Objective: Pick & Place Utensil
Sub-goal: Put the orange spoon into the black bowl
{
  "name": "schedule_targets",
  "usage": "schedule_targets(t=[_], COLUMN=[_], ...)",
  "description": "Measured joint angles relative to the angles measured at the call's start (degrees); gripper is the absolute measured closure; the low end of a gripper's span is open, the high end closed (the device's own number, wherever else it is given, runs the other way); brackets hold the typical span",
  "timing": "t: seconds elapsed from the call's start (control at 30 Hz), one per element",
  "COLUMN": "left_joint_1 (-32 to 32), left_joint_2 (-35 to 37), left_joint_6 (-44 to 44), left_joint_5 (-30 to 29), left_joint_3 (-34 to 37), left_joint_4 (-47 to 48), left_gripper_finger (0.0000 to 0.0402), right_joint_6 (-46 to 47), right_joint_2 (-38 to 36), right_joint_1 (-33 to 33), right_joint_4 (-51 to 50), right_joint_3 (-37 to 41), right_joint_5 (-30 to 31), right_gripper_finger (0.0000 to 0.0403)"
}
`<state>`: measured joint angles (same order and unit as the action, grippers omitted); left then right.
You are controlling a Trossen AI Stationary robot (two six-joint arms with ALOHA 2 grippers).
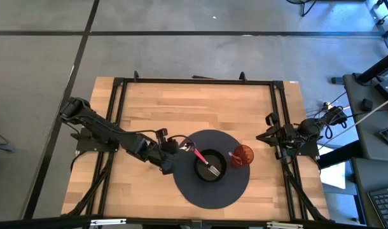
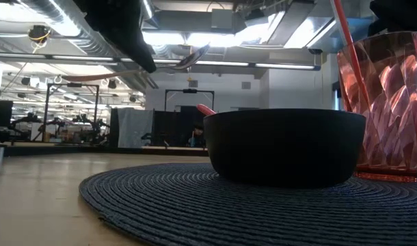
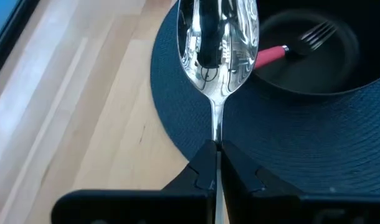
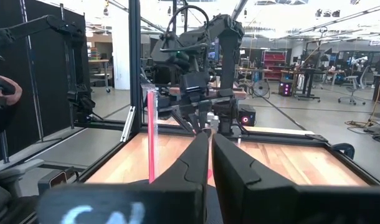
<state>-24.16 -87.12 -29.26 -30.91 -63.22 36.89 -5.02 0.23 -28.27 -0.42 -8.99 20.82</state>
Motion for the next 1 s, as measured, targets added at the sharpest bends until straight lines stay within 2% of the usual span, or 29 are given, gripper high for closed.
schedule_targets(t=[0.17, 0.4, 0.57, 0.77, 1.0], left_joint_1=[0.0, 0.0, 0.0, -0.13, -0.3], left_joint_2=[-0.85, -10.29, -16.14, -17.96, -15.78], left_joint_6=[0.0, -0.82, -0.53, 1.54, 1.95], left_joint_5=[1.06, -0.04, 0.01, 0.91, -1.28], left_joint_3=[-1.29, -15.8, -23.54, -25.24, -25.24], left_joint_4=[1.05, 19.25, 25.15, 25.48, 27.58], left_gripper_finger=[0.0398, 0.0398, 0.0398, 0.0398, 0.0398], right_joint_6=[-0.26, -0.43, -0.17, -0.09, 0.04], right_joint_2=[0.02, 0.02, 0.02, 0.0, 0.02], right_joint_1=[-0.02, -0.02, 0.0, -0.01, 0.0], right_joint_4=[-0.07, 0.09, -0.27, -0.92, -0.81], right_joint_3=[0.0, 0.0, 0.0, 0.0, 0.0], right_joint_5=[0.11, 0.13, 0.04, 0.02, 0.04], right_gripper_finger=[0.0379, 0.0379, 0.0379, 0.0379, 0.0379])
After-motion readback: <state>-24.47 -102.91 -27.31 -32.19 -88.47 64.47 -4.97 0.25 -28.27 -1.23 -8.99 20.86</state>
